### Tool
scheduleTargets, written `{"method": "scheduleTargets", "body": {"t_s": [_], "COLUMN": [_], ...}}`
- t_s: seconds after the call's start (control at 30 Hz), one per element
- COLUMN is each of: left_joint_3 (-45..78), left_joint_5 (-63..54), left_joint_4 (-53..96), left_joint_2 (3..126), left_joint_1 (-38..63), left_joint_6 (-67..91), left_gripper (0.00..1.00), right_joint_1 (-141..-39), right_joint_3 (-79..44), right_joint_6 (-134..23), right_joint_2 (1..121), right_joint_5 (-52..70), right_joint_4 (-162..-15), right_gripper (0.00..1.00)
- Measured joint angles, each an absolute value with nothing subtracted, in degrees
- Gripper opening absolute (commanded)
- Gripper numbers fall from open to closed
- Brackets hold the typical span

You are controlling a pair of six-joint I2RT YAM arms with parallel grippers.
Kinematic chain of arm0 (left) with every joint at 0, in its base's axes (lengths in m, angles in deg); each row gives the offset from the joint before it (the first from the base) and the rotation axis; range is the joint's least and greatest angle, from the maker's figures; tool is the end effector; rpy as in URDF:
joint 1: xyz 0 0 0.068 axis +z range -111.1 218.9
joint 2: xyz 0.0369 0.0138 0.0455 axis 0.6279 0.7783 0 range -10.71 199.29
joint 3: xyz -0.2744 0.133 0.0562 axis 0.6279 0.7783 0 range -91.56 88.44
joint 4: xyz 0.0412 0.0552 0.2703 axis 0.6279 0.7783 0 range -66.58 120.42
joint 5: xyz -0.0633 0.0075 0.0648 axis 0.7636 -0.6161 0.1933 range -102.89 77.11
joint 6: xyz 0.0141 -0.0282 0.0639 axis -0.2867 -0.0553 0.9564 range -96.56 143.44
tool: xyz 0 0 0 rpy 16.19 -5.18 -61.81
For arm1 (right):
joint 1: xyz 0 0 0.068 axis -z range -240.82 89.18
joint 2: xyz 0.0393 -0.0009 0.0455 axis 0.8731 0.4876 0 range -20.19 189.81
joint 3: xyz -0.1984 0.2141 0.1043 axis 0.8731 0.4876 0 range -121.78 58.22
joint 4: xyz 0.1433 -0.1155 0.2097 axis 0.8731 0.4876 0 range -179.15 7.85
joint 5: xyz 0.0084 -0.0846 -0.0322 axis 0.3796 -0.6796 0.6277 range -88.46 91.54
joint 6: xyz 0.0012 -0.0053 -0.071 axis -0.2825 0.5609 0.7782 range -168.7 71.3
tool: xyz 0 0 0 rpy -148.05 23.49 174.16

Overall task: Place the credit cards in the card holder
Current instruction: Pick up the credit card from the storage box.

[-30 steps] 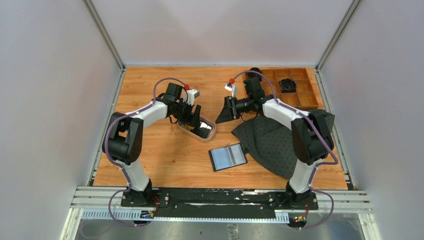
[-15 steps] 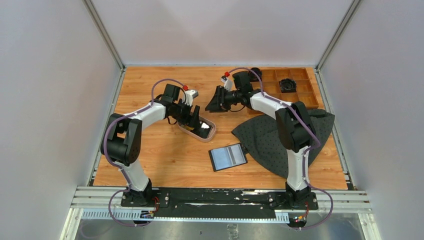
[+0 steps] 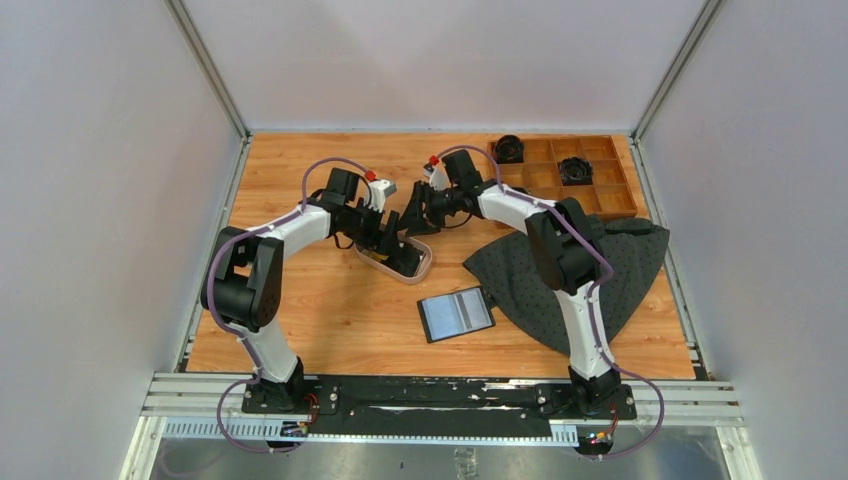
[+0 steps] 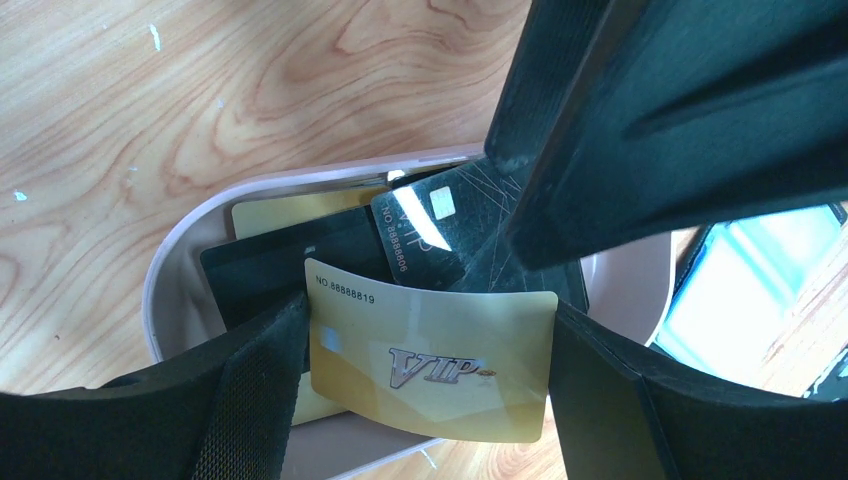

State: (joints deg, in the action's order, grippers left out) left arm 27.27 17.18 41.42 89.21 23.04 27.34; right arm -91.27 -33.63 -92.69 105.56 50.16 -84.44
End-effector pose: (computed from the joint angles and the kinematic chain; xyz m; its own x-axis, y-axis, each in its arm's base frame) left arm 0.3610 -0.1330 0.1888 -0.7686 0.2795 -0.5755 0.5542 0.7402 -0.3808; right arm 0.4406 0.3099 0.1912 -0.9707 -0.0382 -0.2371 -0.2312 0.4158 0.8796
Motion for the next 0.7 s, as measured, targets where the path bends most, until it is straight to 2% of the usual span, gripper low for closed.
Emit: {"method": "scheduleTargets", "body": {"t_s": [0.2, 0.43, 0.57, 0.7], "left_joint_3": [27.27, 27.33, 27.38, 27.38], "left_joint_5": [17.53, 17.70, 17.94, 18.01], "left_joint_4": [41.44, 41.61, 41.57, 41.53], "left_joint_2": [89.21, 89.21, 89.21, 89.21], "left_joint_1": [23.06, 23.06, 23.08, 23.08], "left_joint_6": [27.34, 27.40, 27.36, 27.32], "left_gripper": [0.79, 0.78, 0.79, 0.79], "right_joint_1": [-92.78, -94.46, -94.57, -94.79], "right_joint_3": [-35.60, -36.12, -36.34, -36.36], "right_joint_6": [-93.50, -95.07, -96.38, -97.50], "right_joint_2": [108.01, 109.56, 110.48, 111.29], "right_joint_5": [52.04, 54.42, 55.86, 57.02], "right_joint_4": [-84.35, -84.63, -85.57, -86.56], "right_gripper": [0.49, 0.42, 0.31, 0.13]}}
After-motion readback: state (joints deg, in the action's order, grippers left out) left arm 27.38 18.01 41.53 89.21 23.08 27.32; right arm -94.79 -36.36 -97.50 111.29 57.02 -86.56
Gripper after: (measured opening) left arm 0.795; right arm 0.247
